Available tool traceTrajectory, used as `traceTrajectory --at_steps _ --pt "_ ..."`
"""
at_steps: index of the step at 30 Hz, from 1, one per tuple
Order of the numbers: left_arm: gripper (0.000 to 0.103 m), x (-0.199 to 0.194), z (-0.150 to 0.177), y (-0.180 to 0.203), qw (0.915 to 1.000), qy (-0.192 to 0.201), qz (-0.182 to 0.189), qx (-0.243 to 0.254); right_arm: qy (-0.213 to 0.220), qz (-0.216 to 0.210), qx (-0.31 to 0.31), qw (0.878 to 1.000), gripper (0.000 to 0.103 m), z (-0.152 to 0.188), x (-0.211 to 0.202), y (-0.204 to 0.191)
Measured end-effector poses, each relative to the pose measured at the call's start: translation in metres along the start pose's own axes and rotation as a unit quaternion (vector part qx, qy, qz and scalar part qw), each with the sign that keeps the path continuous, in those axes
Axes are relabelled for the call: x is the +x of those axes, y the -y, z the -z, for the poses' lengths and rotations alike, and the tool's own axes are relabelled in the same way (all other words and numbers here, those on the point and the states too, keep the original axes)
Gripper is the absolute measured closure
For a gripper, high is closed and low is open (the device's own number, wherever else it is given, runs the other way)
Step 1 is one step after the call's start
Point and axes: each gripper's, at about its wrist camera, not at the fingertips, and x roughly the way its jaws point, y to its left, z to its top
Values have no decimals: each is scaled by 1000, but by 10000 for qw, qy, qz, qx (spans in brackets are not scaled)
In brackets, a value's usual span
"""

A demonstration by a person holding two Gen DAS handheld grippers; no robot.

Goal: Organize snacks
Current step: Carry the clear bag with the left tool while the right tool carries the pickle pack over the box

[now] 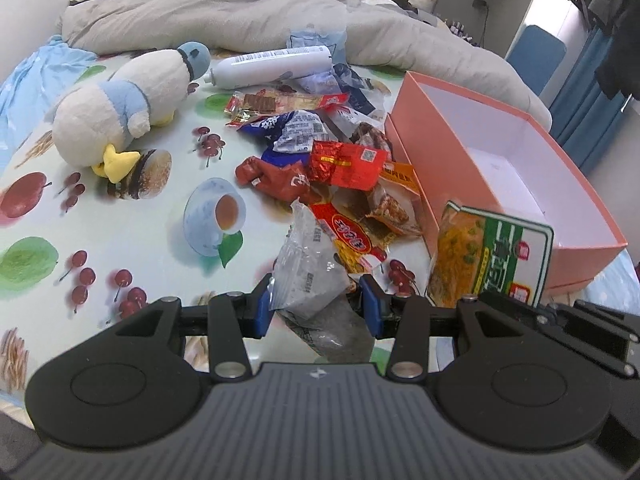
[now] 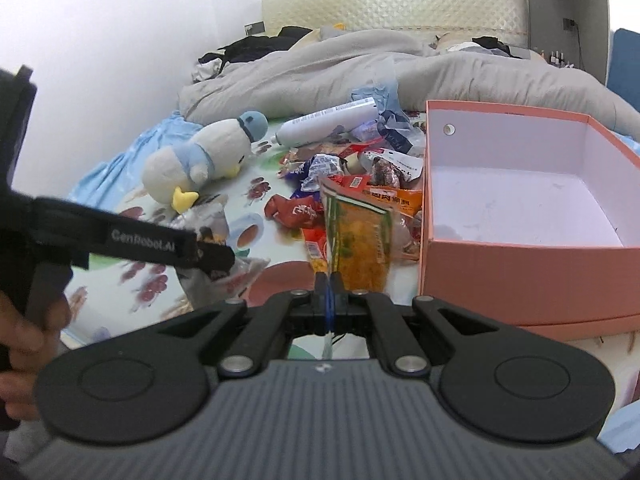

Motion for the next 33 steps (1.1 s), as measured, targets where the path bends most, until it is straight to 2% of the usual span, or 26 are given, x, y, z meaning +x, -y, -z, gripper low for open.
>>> traceTrajectory --at_steps 6,18,26,33 --pt "53 -9 1 9 9999 -23 8 115 -37 -41 366 9993 100 -8 -2 8" --pt "53 -35 -23 21 9995 120 66 270 99 -303 442 9985 100 -33 -26 9" --pt "53 -57 -39 36 9988 203 201 386 421 -429 438 9972 100 -52 -58 7" --pt "53 -83 -58 55 9969 486 392 477 767 -321 403 9957 100 -70 -88 19"
